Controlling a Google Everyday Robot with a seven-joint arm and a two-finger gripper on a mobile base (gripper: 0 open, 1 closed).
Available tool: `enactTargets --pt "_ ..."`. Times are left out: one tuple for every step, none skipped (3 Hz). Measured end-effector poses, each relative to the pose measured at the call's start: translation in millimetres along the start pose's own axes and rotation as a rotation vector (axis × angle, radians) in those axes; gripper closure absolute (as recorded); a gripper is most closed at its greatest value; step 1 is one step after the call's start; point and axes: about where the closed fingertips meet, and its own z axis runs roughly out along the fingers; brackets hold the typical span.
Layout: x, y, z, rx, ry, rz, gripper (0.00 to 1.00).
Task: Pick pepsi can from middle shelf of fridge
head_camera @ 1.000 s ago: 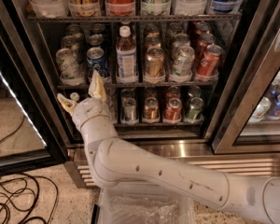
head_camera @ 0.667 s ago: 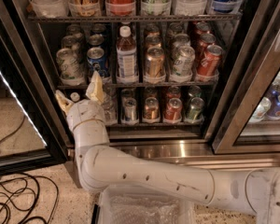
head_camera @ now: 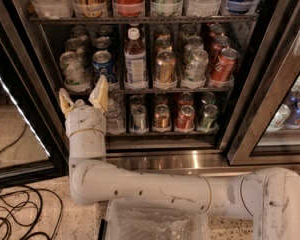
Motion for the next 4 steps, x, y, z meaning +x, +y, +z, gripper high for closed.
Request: enactTargets --pt "3 -9 1 0.062 -0.005 0.041 0.3" --pt "13 -17 1 0.09 -0.001 0.092 0.3" --pt "19 -24 9 0.068 0.008 0.129 0.29" --pt "22 -29 21 0.047 0.008 0.151 0.29"
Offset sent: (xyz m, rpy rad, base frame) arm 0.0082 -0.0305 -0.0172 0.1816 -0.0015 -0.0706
